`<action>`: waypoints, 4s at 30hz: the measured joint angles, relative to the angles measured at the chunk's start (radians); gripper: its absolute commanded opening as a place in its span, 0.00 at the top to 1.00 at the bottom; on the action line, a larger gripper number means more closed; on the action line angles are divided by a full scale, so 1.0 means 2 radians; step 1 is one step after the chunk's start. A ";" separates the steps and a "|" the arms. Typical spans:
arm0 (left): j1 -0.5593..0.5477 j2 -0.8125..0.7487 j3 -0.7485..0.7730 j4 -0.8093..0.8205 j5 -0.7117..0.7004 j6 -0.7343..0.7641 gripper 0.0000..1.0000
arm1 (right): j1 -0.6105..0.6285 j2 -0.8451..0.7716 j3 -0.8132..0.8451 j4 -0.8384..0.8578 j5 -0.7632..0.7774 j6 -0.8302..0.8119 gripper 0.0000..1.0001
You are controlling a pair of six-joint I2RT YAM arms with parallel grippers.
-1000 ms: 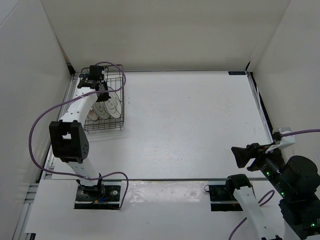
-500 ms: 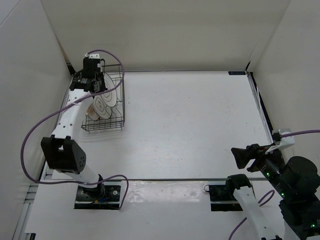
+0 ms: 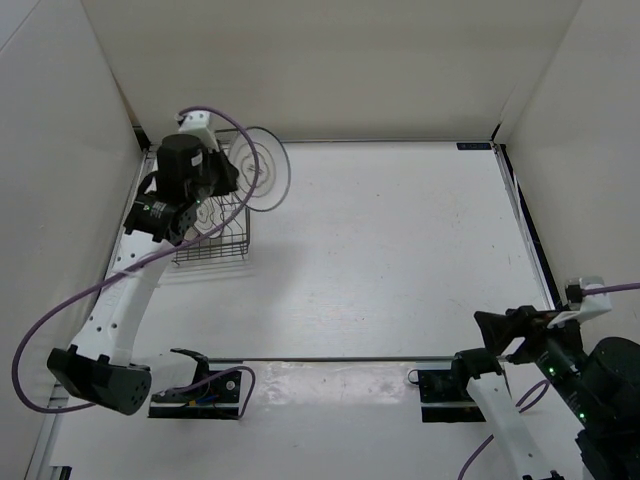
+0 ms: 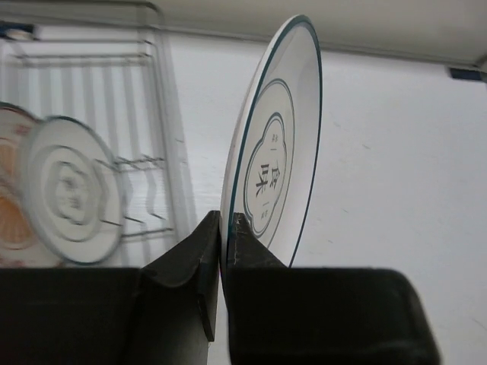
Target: Unload the plates from the dish rack
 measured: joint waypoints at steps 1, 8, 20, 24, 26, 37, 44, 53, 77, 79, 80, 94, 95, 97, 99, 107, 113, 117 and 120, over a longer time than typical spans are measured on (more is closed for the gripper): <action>-0.012 -0.006 -0.015 0.007 0.015 -0.011 0.97 | 0.000 0.000 0.011 -0.005 0.000 0.002 0.31; -0.106 0.045 -0.087 0.052 0.106 -0.060 1.00 | 0.000 0.017 0.117 -0.019 -0.003 0.004 0.33; -0.183 0.199 -0.171 0.120 0.151 -0.103 1.00 | 0.000 0.007 0.086 -0.022 0.013 0.001 0.36; -0.185 0.233 -0.165 0.149 0.176 -0.123 0.98 | 0.000 0.007 0.085 -0.022 0.013 0.001 0.36; -0.188 0.246 -0.157 0.157 0.183 -0.129 0.97 | 0.000 0.007 0.084 -0.022 0.013 0.001 0.36; -0.188 0.324 -0.133 0.187 0.224 -0.146 0.65 | 0.001 0.006 0.078 -0.022 0.013 0.001 0.32; -0.188 0.355 -0.120 0.158 0.223 -0.136 0.43 | 0.001 0.005 0.073 -0.022 0.011 0.001 0.30; -0.191 0.353 -0.074 0.087 0.176 -0.113 0.00 | 0.001 0.005 0.071 -0.022 0.010 0.001 0.30; 0.109 0.123 0.081 -0.141 -0.007 -0.017 0.00 | 0.001 -0.003 0.039 -0.023 -0.010 0.001 0.28; 0.115 0.130 0.056 -0.134 -0.012 -0.020 0.00 | 0.001 -0.009 0.039 -0.023 -0.012 0.001 0.26; 0.115 0.131 0.045 -0.132 -0.017 -0.020 0.00 | 0.001 -0.011 0.039 -0.023 -0.013 0.001 0.26; 0.114 0.157 0.004 -0.092 -0.080 -0.002 0.03 | 0.001 -0.023 0.024 -0.023 -0.013 0.001 0.26; 0.114 0.162 0.001 -0.091 -0.083 -0.001 0.05 | 0.001 -0.023 0.019 -0.023 -0.013 0.001 0.26; 0.114 0.173 0.000 -0.090 -0.087 0.002 0.08 | 0.001 -0.023 0.010 -0.024 -0.013 0.001 0.26; 0.114 0.186 0.000 -0.089 -0.090 0.003 0.13 | 0.001 -0.023 0.006 -0.024 -0.014 0.001 0.26; 0.114 0.218 0.000 -0.084 -0.104 0.010 0.33 | 0.003 -0.023 0.006 -0.023 -0.013 0.001 0.26; 0.114 0.221 0.000 -0.084 -0.115 0.014 0.42 | 0.003 -0.023 -0.006 -0.023 -0.013 0.001 0.26; 0.114 0.221 0.000 -0.084 -0.122 0.016 0.51 | 0.003 -0.022 -0.014 -0.024 -0.013 0.003 0.26; 0.115 0.221 0.000 -0.085 -0.127 0.019 0.60 | 0.003 -0.022 -0.016 -0.023 -0.013 0.003 0.26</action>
